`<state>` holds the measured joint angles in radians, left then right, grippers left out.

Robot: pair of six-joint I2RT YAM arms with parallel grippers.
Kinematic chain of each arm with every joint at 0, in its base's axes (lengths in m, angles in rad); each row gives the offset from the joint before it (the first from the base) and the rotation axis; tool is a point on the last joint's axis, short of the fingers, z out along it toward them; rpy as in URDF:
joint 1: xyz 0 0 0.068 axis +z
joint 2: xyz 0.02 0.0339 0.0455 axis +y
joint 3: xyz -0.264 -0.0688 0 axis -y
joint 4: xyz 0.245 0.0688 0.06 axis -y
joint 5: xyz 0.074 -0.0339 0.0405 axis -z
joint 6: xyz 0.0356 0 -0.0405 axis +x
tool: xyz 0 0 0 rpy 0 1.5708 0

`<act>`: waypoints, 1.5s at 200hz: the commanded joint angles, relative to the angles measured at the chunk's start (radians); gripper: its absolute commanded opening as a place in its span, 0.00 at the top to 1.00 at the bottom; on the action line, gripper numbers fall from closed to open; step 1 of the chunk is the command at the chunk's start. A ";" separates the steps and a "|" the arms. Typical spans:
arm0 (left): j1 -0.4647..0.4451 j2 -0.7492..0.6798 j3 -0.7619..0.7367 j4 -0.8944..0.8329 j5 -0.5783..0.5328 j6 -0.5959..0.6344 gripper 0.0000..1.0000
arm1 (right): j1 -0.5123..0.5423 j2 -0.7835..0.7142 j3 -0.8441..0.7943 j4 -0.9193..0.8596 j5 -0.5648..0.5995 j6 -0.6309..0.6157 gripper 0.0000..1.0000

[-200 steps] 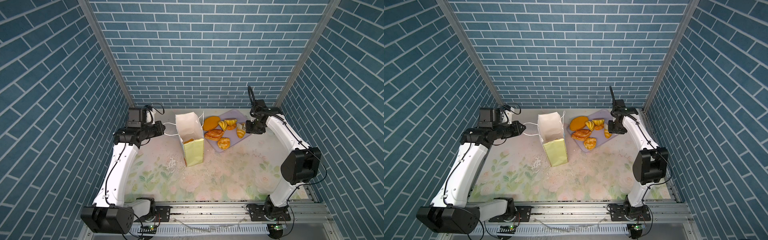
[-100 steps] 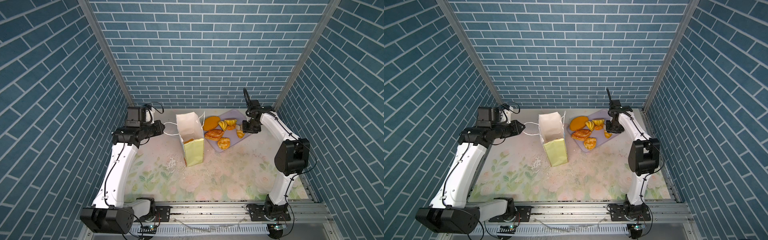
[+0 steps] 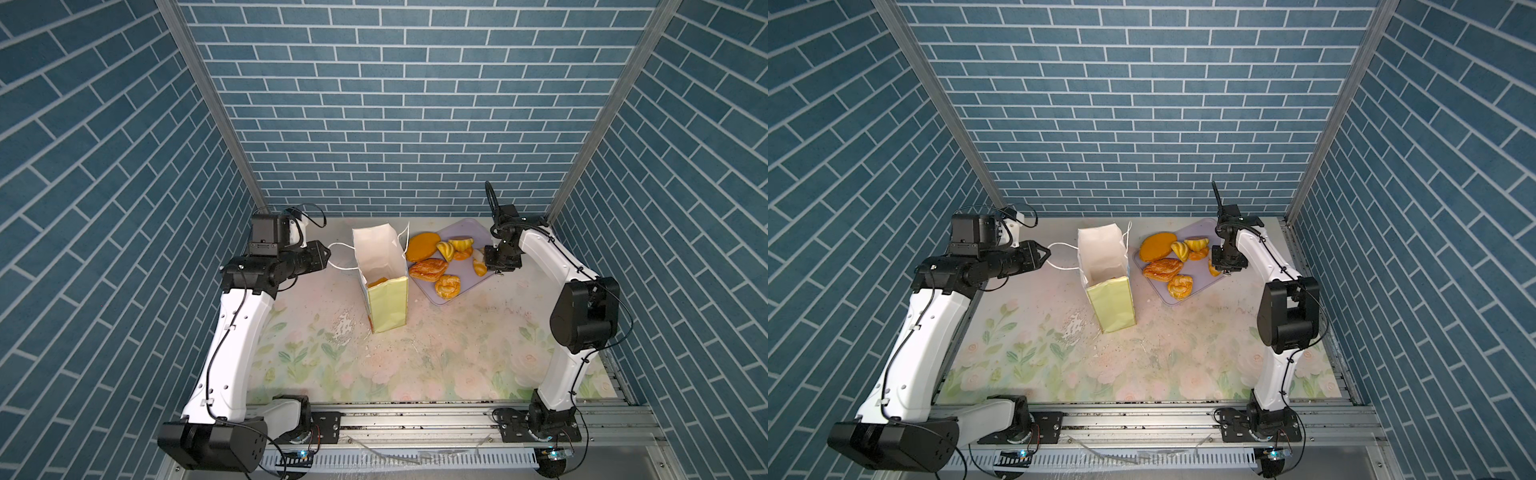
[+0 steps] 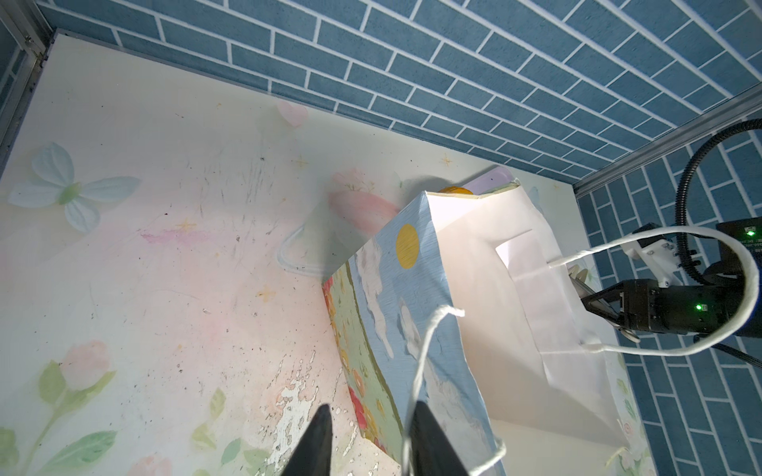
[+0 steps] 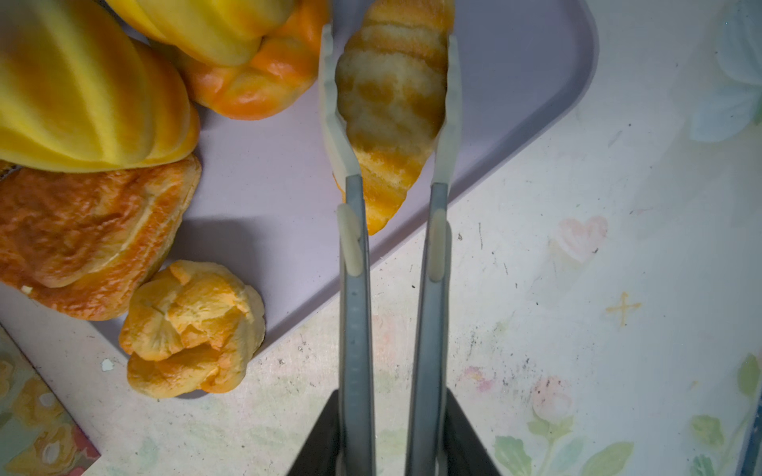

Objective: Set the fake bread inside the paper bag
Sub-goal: 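Lower the open tongs around the striped croissant on the tray, then pinch the striped croissant with the tongs and lift it, then carry the croissant in the tongs over the paper bag opening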

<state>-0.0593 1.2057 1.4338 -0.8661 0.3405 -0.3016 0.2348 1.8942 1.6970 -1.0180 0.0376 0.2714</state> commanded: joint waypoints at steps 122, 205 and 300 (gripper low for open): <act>-0.025 0.007 0.020 0.015 0.025 0.018 0.55 | 0.021 -0.278 0.008 -0.004 0.004 -0.021 0.80; -0.050 0.041 0.033 0.091 0.100 0.004 0.51 | 0.167 -0.428 0.238 -0.025 -0.059 -0.069 0.83; -0.056 0.071 0.007 0.112 0.078 -0.018 0.67 | 0.522 -0.277 0.562 -0.022 -0.111 -0.204 0.84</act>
<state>-0.1062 1.2655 1.4479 -0.7811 0.4206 -0.3119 0.6914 1.5692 2.1830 -1.0477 -0.0586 0.1600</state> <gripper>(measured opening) 0.371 0.319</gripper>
